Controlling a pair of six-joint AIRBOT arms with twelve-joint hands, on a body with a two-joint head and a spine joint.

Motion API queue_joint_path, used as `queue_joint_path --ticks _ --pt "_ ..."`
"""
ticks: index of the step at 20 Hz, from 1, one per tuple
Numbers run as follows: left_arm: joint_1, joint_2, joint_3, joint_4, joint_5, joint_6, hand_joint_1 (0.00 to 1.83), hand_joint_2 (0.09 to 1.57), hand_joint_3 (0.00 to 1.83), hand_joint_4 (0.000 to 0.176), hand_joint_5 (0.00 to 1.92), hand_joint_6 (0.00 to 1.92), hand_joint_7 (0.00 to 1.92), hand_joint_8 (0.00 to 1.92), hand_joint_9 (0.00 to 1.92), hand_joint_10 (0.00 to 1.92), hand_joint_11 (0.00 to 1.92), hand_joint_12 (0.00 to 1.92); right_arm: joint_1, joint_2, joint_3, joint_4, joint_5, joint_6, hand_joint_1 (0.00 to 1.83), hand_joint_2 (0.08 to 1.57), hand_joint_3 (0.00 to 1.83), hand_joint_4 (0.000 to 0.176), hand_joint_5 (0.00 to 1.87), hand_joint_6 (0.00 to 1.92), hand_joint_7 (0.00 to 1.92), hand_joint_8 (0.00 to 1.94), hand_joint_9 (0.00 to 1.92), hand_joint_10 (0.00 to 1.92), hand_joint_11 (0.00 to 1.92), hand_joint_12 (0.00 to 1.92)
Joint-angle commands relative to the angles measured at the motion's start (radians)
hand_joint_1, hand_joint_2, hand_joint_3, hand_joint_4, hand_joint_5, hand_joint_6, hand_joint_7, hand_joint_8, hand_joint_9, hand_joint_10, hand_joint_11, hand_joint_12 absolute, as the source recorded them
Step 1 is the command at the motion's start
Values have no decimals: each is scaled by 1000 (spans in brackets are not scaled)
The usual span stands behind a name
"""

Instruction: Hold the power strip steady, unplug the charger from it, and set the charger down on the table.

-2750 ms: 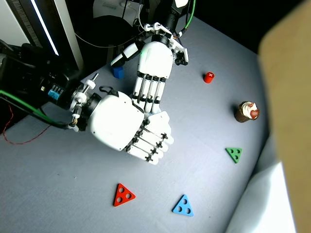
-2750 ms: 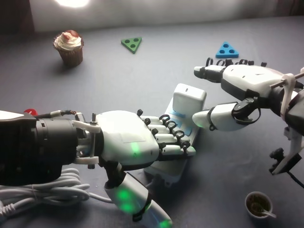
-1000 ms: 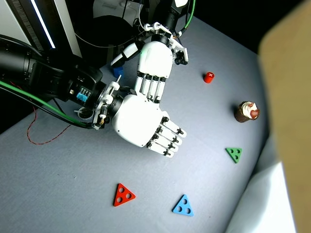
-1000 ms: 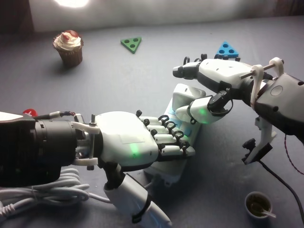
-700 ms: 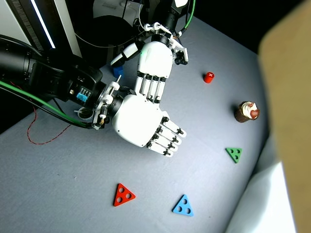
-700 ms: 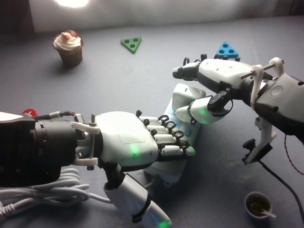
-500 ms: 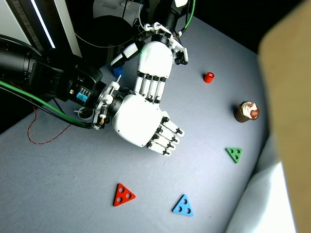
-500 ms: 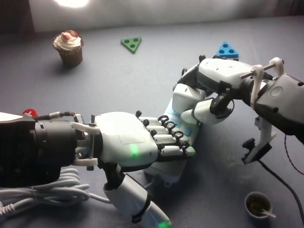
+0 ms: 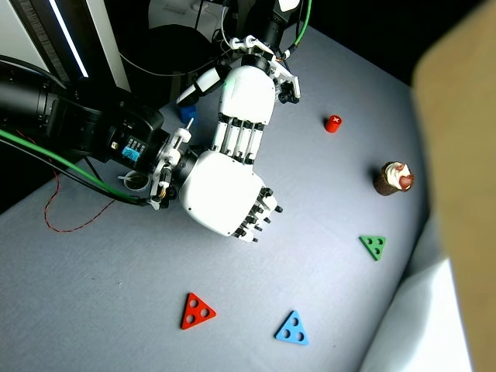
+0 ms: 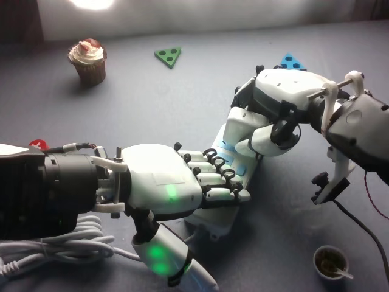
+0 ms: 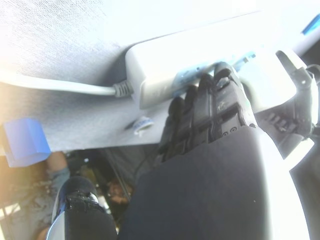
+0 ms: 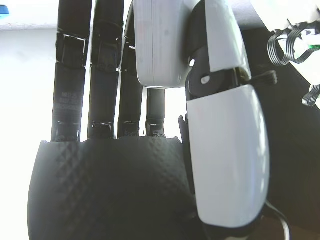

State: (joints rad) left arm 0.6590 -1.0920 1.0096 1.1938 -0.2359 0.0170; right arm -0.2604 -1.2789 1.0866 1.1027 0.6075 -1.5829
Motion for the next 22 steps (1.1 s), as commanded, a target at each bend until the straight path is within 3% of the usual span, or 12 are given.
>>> queue_joint_path --ticks 1,4,5,6,7,8,10,11,12,13,19,22 --pt "-1 0 -2 -7 -23 -6 0 870 0 0 22 1 34 1 24 3 34 22 2 10 -9 -58 40 26 1256 1071 0 0 972 919 1205 681 1262 1 866 765" --pt "-1 -1 -2 -6 -22 -6 0 876 1 0 27 3 38 3 26 3 40 24 15 17 -15 -81 40 50 1252 1075 0 0 975 913 1183 721 1262 6 887 735" --pt "-1 -1 -1 -6 -22 -6 0 872 0 0 20 0 34 1 21 1 33 20 20 22 -20 -93 45 51 1365 1048 0 0 1000 828 1239 543 1130 761 879 749" --pt "-1 -1 -1 -6 -22 -6 0 872 0 0 15 0 30 0 16 0 27 18 22 24 -22 -100 48 54 1279 1055 3 0 1011 853 1230 612 1114 422 873 737" --pt "-1 -1 -1 -6 -22 -6 0 872 0 0 20 2 34 2 21 3 33 20 27 31 -28 -115 52 60 1262 1063 0 0 999 880 1219 647 1182 199 881 734" --pt "-1 -1 -2 -6 -22 -6 0 870 0 0 26 5 41 5 27 5 38 22 34 37 -33 -124 54 62 1372 1029 0 0 1051 746 1332 351 1151 739 900 740" --pt "-1 -1 -2 -5 -22 -6 0 877 2 0 28 5 41 4 24 3 33 20 52 46 -34 -126 60 62 1394 1036 0 0 1019 791 1291 414 1111 927 892 748" --pt "-1 -1 -2 -5 -22 -6 0 877 2 0 25 3 35 1 18 0 27 17 61 51 -34 -126 65 63 1288 1050 5 0 1006 859 1259 550 1123 448 885 737" --pt "-1 -1 -3 -5 -22 -6 0 874 0 0 41 8 51 7 36 7 49 27 71 60 -34 -126 67 66 1261 1071 0 0 973 921 1213 654 1185 210 896 728" --pt "-1 -1 -3 -5 -22 -6 0 872 0 0 39 7 49 5 33 5 41 23 77 65 -36 -125 67 66 1258 1071 5 0 961 933 1205 685 1230 98 902 716" --pt "-4 0 -3 -6 -22 -9 0 872 0 0 34 3 53 4 34 4 33 19 74 155 -104 -221 59 67 1254 1066 2 0 995 882 1199 693 1269 8 922 689" --pt "-6 1 -5 -6 -22 -10 0 878 2 0 33 3 47 2 32 3 42 22 20 213 -134 -384 111 67 1255 1069 1 0 982 903 1202 686 1263 4 915 688"
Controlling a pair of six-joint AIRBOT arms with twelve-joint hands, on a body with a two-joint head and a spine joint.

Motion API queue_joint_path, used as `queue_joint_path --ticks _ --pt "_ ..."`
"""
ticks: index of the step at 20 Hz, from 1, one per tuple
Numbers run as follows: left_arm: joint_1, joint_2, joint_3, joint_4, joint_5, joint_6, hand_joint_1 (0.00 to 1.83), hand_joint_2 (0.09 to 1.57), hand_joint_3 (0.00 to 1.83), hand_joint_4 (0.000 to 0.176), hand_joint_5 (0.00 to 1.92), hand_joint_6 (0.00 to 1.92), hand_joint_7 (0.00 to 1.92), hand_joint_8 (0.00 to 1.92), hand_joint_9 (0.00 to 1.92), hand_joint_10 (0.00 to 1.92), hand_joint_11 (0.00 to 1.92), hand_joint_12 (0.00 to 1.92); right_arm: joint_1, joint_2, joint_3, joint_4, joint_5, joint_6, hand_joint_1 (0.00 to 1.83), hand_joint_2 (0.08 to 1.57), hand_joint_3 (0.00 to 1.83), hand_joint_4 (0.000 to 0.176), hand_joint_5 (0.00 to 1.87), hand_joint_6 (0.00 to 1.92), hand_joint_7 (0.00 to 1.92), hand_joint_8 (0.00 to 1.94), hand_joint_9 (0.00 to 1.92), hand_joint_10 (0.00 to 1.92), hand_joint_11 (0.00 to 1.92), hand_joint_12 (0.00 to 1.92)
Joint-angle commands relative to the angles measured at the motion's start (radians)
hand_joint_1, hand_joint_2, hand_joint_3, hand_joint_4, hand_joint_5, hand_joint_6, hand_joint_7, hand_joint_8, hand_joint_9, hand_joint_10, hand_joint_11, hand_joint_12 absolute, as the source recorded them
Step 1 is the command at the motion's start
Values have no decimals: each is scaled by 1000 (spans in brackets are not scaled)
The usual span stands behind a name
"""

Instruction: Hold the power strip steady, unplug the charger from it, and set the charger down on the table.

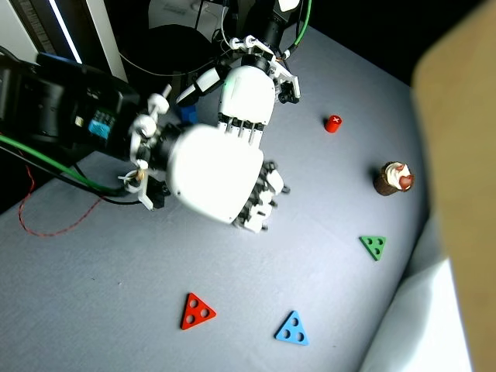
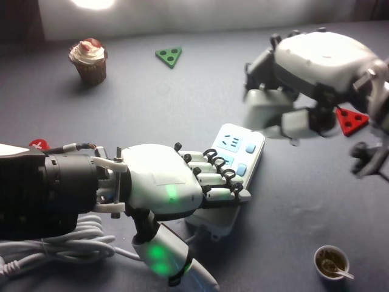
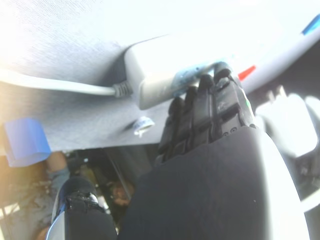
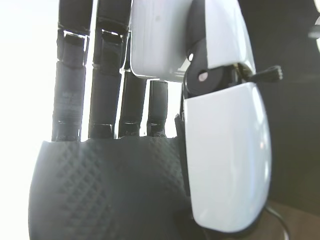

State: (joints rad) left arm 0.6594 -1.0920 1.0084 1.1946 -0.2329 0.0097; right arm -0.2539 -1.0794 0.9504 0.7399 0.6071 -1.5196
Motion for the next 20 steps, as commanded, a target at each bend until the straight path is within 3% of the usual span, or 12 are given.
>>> queue_joint_path --ticks 1,5,9,13,16,20 --pt "-7 1 -5 -7 -25 -3 0 878 2 0 36 4 45 1 31 2 44 22 -11 29 -3 -77 143 3 1255 1066 0 0 995 885 1208 674 1266 3 907 702" --pt "-7 1 -6 -7 -24 -3 0 878 2 0 44 6 59 8 44 9 60 28 -127 52 18 -277 248 -26 1261 1058 0 0 998 880 1244 608 1272 3 894 734" --pt "-12 3 -4 -6 -24 -3 0 875 0 0 24 0 41 0 23 1 38 17 -171 34 76 -394 255 -119 1264 1049 0 0 1024 844 1266 560 1279 3 879 792" --pt "-16 3 -4 -7 -22 -3 0 881 2 0 28 1 34 0 23 0 45 19 -213 20 101 -577 254 -124 1262 1050 0 0 1022 844 1255 585 1275 1 882 783" --pt "-18 3 -3 -6 -21 -3 0 882 2 0 34 1 45 3 31 3 43 17 -226 16 102 -598 242 -124 1267 1042 0 0 1056 776 1265 581 1287 5 886 789" --pt "-20 3 -3 -6 -20 -3 0 882 2 0 53 8 63 8 49 8 58 22 -246 23 95 -615 171 -123 1256 1058 0 0 1025 838 1212 665 1278 2 880 792"
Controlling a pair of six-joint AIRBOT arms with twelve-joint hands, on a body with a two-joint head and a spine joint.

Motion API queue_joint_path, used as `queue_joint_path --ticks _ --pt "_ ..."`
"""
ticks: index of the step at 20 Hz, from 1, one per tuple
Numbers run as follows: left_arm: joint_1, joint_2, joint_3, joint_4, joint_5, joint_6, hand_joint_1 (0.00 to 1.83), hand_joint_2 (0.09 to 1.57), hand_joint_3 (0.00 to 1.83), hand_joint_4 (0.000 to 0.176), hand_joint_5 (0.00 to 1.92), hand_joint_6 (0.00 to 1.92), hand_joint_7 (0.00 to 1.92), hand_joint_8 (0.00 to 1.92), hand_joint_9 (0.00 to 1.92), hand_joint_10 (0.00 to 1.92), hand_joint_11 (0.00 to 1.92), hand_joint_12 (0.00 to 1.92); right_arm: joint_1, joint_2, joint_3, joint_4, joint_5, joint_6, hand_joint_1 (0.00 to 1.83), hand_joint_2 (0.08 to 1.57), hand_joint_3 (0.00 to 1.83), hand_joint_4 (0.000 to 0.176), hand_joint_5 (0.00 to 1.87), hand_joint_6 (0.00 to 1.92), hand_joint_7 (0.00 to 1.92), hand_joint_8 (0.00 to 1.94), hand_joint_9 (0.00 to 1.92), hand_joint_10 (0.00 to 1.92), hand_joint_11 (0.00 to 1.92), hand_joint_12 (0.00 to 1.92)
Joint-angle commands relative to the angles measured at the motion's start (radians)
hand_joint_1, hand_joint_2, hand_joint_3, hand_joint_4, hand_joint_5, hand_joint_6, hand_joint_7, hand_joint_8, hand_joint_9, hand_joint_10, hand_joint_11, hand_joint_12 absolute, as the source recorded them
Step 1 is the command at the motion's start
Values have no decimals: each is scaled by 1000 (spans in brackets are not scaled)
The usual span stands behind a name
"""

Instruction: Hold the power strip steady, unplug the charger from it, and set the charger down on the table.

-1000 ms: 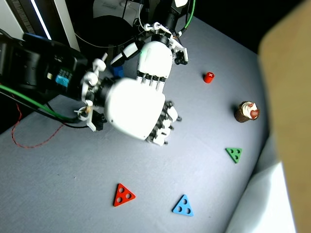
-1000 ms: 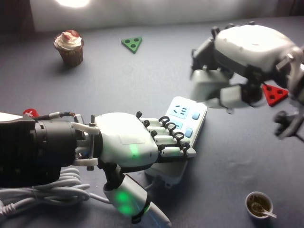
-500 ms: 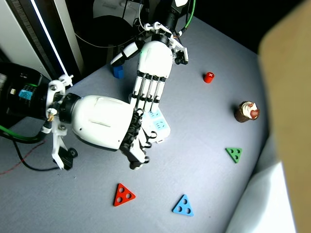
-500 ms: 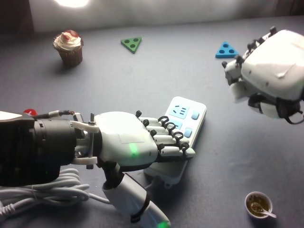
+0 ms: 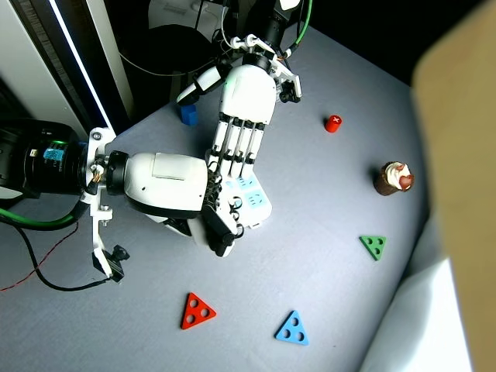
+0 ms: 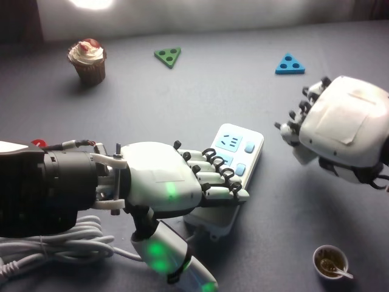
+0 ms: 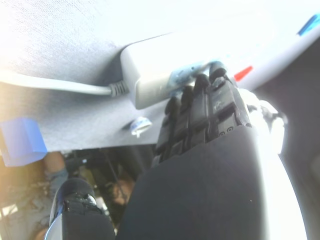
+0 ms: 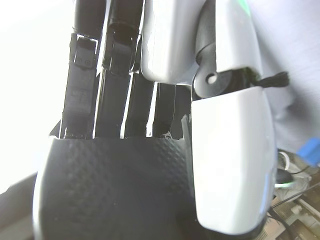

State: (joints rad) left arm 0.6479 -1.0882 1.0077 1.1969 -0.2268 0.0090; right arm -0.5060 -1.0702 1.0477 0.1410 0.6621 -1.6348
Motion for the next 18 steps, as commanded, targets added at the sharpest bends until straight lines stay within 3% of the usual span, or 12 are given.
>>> queue_joint_path --ticks 1,2,3,4,10,11,12,13,14,15,16,18 --pt "-8 -1 -2 -8 -26 -3 0 875 0 0 46 4 58 6 43 5 52 19 3 16 -4 -16 95 -5 1250 1055 1 4 1056 811 1185 690 1272 0 893 763" --pt "-8 -1 -2 -8 -26 -3 0 880 1 0 49 5 62 6 47 6 57 21 0 18 -3 -16 76 3 1250 1052 0 20 1079 793 1183 674 1274 1 902 723" --pt "-8 -1 -2 -8 -25 -3 0 883 2 0 43 2 58 4 41 3 46 16 -6 19 -2 -16 54 13 1368 1030 3 0 1088 741 1207 527 1166 690 928 691" --pt "-8 -1 -2 -8 -25 -3 0 882 1 0 45 3 64 6 45 4 45 16 -11 19 -1 -17 46 16 1385 1027 2 0 1077 758 1219 480 1163 830 935 685" --pt "-8 0 -2 -7 -24 -3 0 884 2 0 38 7 50 6 34 6 46 15 -40 16 10 -100 41 64 1386 1038 1 0 1029 887 1253 349 1122 925 928 690" --pt "-8 1 -2 -7 -24 -3 0 885 3 0 47 10 61 10 44 10 52 17 -41 16 10 -101 41 64 1278 1053 1 0 1016 926 1247 479 1112 392 917 676" --pt "-8 1 -3 -7 -24 -3 0 887 3 0 45 8 64 10 44 9 46 15 -41 15 10 -101 41 64 1255 1084 3 0 916 1031 1197 650 1144 130 899 658" --pt "-8 1 -4 -7 -24 -3 0 884 1 0 44 7 66 10 47 9 47 15 -41 14 10 -102 41 64 1339 1075 1 0 805 403 1082 836 1137 42 867 659" --pt "-8 1 -4 -7 -24 -3 0 884 1 0 44 7 66 10 47 9 47 15 -42 11 10 -102 41 64 1339 1075 1 0 805 403 1082 836 1137 42 867 659" --pt "-8 1 -5 -7 -23 -3 0 883 1 0 56 11 81 15 61 14 57 19 -43 9 10 -102 41 64 1218 1085 1 0 802 127 974 338 1110 10 827 673" --pt "-8 1 -5 -7 -23 -3 0 883 1 0 56 11 81 15 61 14 57 19 -43 7 9 -98 42 65 1218 1085 1 0 802 127 974 338 1110 10 827 673" --pt "-8 0 -6 -7 -22 -3 0 884 1 0 54 8 77 10 58 10 62 21 -43 3 4 -79 42 65 1075 1023 0 0 603 5 786 22 914 0 690 612"
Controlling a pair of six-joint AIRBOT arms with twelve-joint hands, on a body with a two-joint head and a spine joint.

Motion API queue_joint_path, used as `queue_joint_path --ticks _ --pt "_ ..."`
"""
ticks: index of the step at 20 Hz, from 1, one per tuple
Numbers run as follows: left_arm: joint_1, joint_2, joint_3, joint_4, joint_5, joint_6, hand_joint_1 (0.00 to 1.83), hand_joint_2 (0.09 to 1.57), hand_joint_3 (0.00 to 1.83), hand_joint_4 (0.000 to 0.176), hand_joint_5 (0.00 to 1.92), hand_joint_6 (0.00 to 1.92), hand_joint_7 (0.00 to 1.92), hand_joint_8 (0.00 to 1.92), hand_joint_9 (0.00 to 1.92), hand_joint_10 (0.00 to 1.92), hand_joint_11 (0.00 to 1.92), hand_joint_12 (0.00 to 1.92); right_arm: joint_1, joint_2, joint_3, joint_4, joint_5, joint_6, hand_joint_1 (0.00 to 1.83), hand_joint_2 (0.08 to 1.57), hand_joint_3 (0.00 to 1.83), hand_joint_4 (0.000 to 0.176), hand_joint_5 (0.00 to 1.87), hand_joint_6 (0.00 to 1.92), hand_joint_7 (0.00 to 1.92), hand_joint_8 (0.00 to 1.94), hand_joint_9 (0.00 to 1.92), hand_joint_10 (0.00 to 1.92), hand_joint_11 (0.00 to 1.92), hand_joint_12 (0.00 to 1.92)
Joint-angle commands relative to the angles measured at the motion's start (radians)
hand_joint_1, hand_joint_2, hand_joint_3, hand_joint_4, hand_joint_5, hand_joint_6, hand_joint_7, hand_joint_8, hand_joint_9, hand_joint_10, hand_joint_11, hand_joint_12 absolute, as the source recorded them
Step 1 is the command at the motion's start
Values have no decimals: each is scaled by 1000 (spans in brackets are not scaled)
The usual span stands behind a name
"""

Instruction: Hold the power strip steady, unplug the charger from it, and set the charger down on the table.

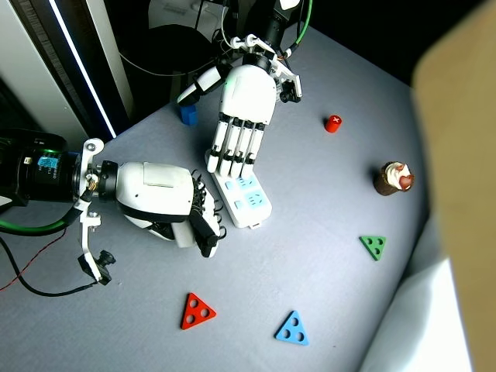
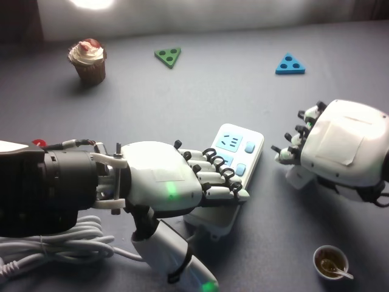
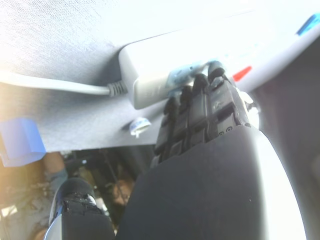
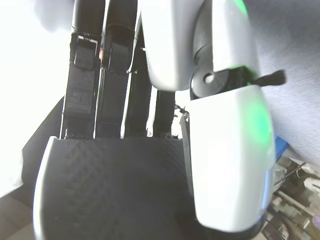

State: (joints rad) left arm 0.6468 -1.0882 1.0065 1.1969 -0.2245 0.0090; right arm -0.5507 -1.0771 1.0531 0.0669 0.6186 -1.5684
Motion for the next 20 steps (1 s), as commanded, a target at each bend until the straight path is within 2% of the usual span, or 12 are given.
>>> queue_joint_path --ticks 1,2,3,4,6,8,11,13,16,17,20 --pt "-7 0 -5 -8 -24 -3 0 889 4 0 49 4 75 7 59 8 60 19 1 10 -3 0 85 -2 1008 996 0 31 500 0 707 0 823 0 603 588" --pt "-7 1 -5 -8 -24 -3 0 890 4 0 48 4 74 6 59 8 59 19 1 10 -4 5 87 -2 1001 993 0 33 489 0 698 0 816 0 596 588" --pt "-9 2 -5 -8 -23 -3 0 885 1 0 59 7 86 10 69 10 72 24 1 10 -4 14 91 -2 932 1003 2 37 397 0 592 0 716 0 484 617" --pt "-10 2 -4 -8 -23 -3 0 888 2 0 50 3 75 4 58 5 58 18 1 11 -5 38 98 -2 823 1005 3 56 270 0 472 0 567 0 356 574" --pt "-13 3 -4 -8 -23 -3 0 886 1 0 35 2 62 3 43 1 40 10 1 25 -6 93 125 60 669 982 0 64 113 0 333 0 397 0 203 513" --pt "-15 5 -6 -8 -23 -5 0 882 0 0 41 4 72 6 53 5 53 15 3 43 -8 118 126 93 593 984 0 68 26 0 213 0 265 0 78 447" --pt "-15 5 -7 -8 -23 -6 0 882 0 0 53 7 73 5 60 6 65 20 4 76 -17 171 146 109 583 960 2 50 0 0 158 3 214 1 90 311" --pt "-14 5 -7 -8 -23 -6 0 886 1 0 48 4 74 4 60 5 69 21 10 102 -24 213 149 145 614 934 0 55 0 0 163 6 217 4 106 295" --pt "-15 5 -6 -8 -23 -6 0 887 2 0 42 3 64 3 48 2 65 18 10 170 -48 241 146 307 630 908 0 62 0 0 169 1 214 0 143 237" --pt "-17 5 -6 -8 -23 -6 0 887 1 0 41 3 61 1 45 1 63 17 6 197 -66 241 143 343 608 917 0 55 0 0 161 0 207 0 139 234" --pt "-25 7 -5 -8 -26 -6 0 887 1 0 52 5 75 5 52 2 59 14 -27 276 -115 240 142 418 623 926 2 61 0 0 161 11 208 7 137 230"
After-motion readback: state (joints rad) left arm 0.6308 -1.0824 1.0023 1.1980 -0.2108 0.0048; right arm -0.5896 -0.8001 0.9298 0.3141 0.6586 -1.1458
